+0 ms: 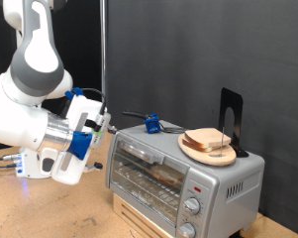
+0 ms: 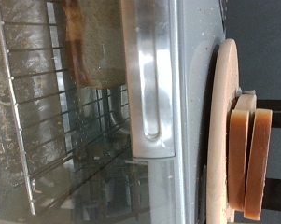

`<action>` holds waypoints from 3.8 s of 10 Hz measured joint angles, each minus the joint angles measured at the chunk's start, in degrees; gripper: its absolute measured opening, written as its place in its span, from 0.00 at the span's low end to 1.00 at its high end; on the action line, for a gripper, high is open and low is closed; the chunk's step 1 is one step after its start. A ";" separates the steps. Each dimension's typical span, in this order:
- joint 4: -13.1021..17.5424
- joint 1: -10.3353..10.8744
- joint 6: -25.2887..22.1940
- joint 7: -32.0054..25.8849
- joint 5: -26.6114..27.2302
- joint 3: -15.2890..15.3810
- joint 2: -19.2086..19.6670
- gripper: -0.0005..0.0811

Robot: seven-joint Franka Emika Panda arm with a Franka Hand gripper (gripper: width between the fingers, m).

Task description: Make a piece of toast with the oven

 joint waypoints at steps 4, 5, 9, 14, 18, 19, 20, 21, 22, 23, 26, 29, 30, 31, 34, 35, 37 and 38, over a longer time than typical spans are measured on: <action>6.29 0.33 -5.13 1.41 1.37 1.94 4.11 1.00; 8.35 0.66 -3.10 2.05 3.84 2.80 5.97 1.00; 15.23 2.21 8.01 5.19 14.78 5.56 12.10 1.00; 23.43 1.29 -0.18 -1.22 9.98 5.84 17.49 1.00; 34.32 1.50 2.40 -1.43 9.31 5.93 27.64 1.00; 36.36 1.05 0.88 -1.52 9.31 5.93 30.03 1.00; 38.38 0.27 -1.84 -1.59 9.33 5.93 32.18 1.00; 40.25 -0.68 -4.35 -1.59 9.68 5.95 34.08 1.00; 42.42 -1.59 -6.44 -1.55 10.21 6.38 35.87 1.00; 42.31 -1.55 -6.33 -1.55 10.15 6.38 35.84 1.00; 41.14 -2.70 -6.46 -10.50 10.55 6.30 36.84 1.00; 43.89 -5.47 -10.22 -14.18 12.50 6.64 41.32 1.00; 45.65 -6.13 -12.06 -13.51 12.81 6.76 42.96 1.00; 47.63 -6.56 -13.81 -12.42 12.94 6.87 44.54 1.00; 52.21 -6.76 -15.01 -8.47 12.93 6.93 48.18 1.00; 53.22 -6.62 -15.01 -8.04 12.77 6.94 49.25 1.00; 54.41 -5.90 -14.66 -8.11 12.49 6.97 51.07 1.00; 54.51 -5.31 -13.73 -8.33 12.39 6.97 51.67 1.00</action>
